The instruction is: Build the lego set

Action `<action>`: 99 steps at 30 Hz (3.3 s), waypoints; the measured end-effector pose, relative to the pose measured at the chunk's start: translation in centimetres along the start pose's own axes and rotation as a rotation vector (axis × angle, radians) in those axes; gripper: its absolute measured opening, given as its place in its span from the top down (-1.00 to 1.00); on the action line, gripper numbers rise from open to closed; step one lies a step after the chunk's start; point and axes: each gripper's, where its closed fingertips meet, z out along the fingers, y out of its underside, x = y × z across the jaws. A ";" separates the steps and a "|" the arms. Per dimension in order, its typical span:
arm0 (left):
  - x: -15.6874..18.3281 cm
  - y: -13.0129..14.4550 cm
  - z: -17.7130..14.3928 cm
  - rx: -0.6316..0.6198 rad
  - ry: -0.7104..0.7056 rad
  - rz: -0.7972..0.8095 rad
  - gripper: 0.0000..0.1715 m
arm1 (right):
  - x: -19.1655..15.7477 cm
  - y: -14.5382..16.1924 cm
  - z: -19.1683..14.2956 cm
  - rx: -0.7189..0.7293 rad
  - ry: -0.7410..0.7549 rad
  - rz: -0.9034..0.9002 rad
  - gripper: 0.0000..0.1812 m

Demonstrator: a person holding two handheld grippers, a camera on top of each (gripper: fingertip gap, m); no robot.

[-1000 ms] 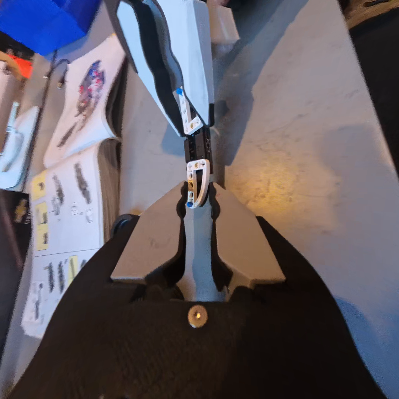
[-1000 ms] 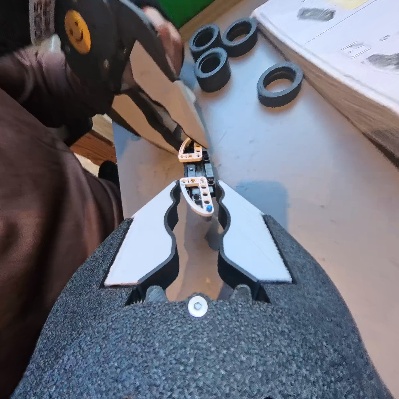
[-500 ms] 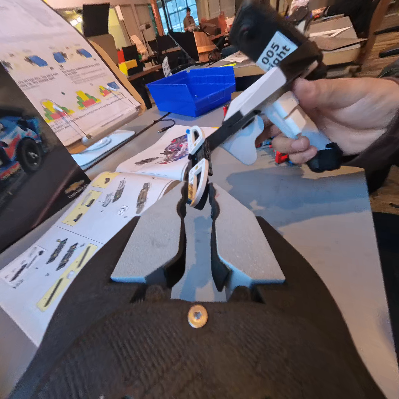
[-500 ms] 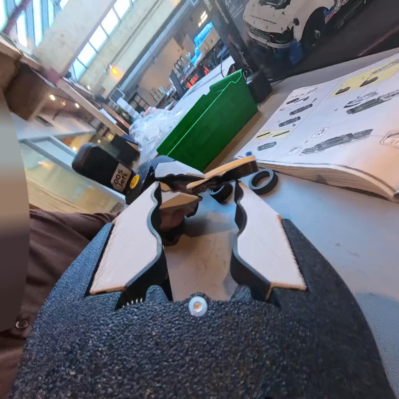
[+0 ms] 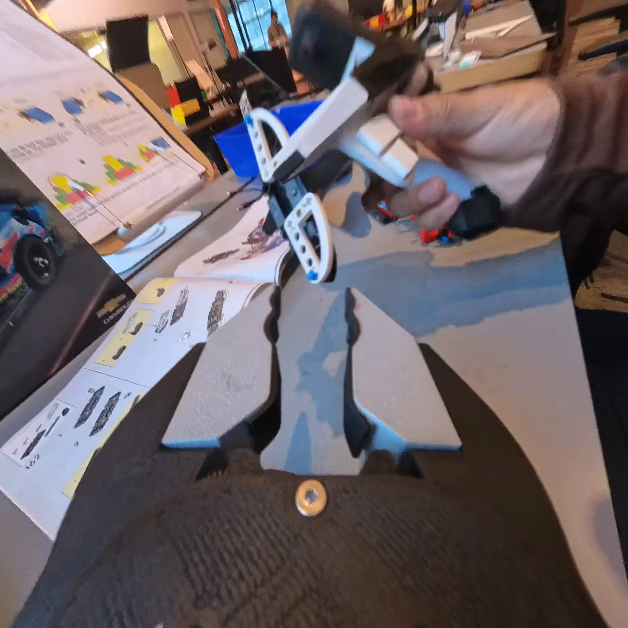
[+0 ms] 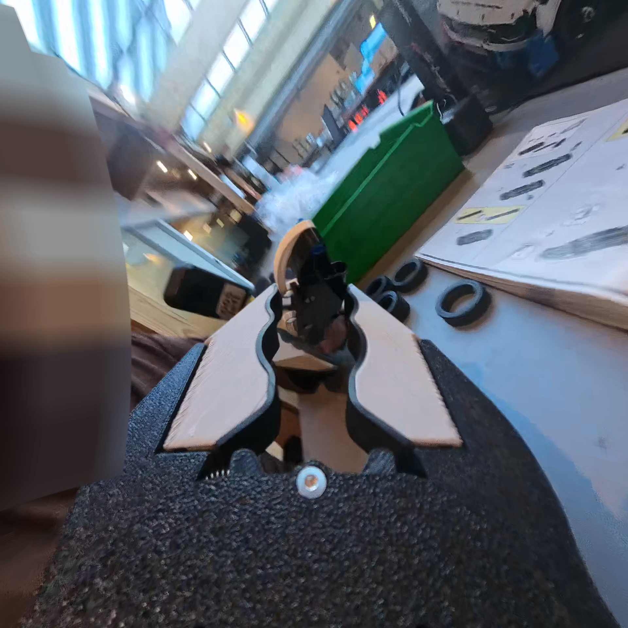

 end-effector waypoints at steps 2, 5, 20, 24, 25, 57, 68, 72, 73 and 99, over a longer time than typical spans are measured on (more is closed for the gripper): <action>-0.2 0.3 -0.1 -0.009 0.017 -0.020 0.48 | 0.9 0.6 -0.5 -0.182 0.138 -0.167 0.62; -0.7 0.3 -0.5 -0.001 0.057 -0.095 0.41 | 4.2 3.7 -1.9 -0.627 0.450 -0.498 0.61; 5.1 6.2 0.1 -0.346 0.444 -0.190 0.27 | 6.9 9.9 -7.3 -1.023 0.597 -0.767 0.46; 4.7 7.1 0.3 -0.405 0.409 -0.183 0.35 | 7.6 10.5 -8.0 -0.979 0.617 -0.717 0.44; 4.8 7.6 0.3 -0.433 0.417 -0.192 0.36 | 7.6 10.6 -7.7 -0.963 0.595 -0.703 0.44; 6.1 8.7 -0.9 -0.481 0.512 -0.070 0.60 | 7.8 12.1 -3.9 -1.054 0.260 -1.015 0.63; 6.2 8.4 -0.6 -0.459 0.400 0.027 0.63 | 9.1 10.3 -4.8 -0.986 0.409 -1.019 0.61; 6.2 8.5 -0.8 -0.481 0.366 -0.037 0.40 | 8.3 9.8 -5.1 -0.966 0.446 -1.026 0.60; 6.2 8.6 -0.9 -0.489 0.358 -0.055 0.33 | 7.9 9.5 -5.3 -0.948 0.458 -1.019 0.59; 5.8 9.4 -3.8 -0.522 0.187 -0.165 0.47 | -0.5 12.6 -10.3 -0.432 0.506 -0.835 0.60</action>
